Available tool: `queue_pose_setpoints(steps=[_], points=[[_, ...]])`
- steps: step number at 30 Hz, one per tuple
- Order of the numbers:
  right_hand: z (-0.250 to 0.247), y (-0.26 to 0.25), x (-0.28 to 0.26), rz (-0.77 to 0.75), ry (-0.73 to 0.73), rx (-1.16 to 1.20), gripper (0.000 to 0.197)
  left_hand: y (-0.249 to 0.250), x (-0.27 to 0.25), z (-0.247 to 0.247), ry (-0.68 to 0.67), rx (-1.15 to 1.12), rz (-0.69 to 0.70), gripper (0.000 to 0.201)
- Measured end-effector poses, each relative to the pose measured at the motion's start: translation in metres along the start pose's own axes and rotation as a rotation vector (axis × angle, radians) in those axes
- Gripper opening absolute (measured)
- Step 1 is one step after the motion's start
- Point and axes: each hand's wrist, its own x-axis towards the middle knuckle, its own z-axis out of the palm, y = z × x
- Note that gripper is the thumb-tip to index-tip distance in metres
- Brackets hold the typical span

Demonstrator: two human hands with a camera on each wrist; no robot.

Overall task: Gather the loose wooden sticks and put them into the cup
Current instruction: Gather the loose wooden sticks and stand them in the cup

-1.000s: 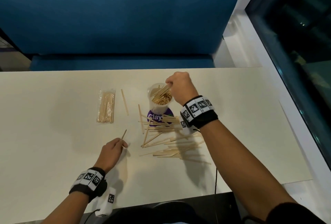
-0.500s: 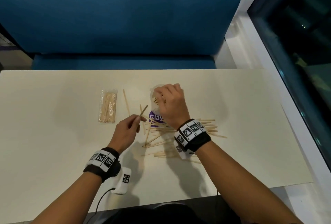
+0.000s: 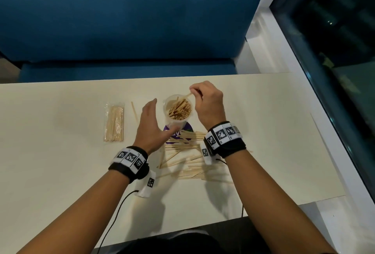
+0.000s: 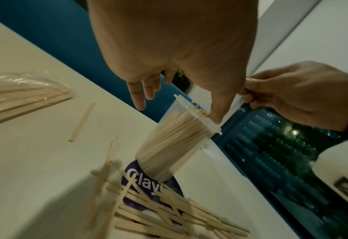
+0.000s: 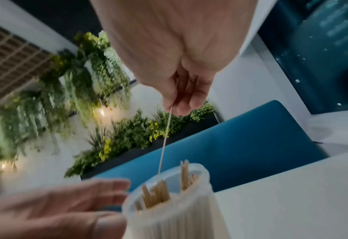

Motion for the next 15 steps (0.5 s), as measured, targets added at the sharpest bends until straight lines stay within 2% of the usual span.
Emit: queue_pose_setpoints(steps=[3, 5, 9, 12, 15], points=[[0.024, 0.000, -0.004, -0.132, -0.213, -0.245, 0.009, 0.005, 0.009, 0.008, -0.074, -0.004, 0.023, 0.132], [0.035, -0.006, -0.011, -0.196, -0.362, -0.389, 0.017, 0.006, 0.012, 0.014, -0.088, -0.040, 0.018, 0.127], [0.043, -0.006, -0.025, -0.172, -0.292, -0.319, 0.023, 0.001, 0.018, 0.021, -0.023, -0.091, 0.024, 0.100], [0.054, -0.006, -0.036, -0.217, -0.396, -0.304, 0.018, -0.001, 0.018, 0.021, 0.000, -0.122, 0.025, 0.090], [0.055, 0.001, -0.029, -0.211, -0.495, -0.259, 0.027, -0.002, 0.019, 0.021, -0.005, -0.134, 0.029, 0.093]])
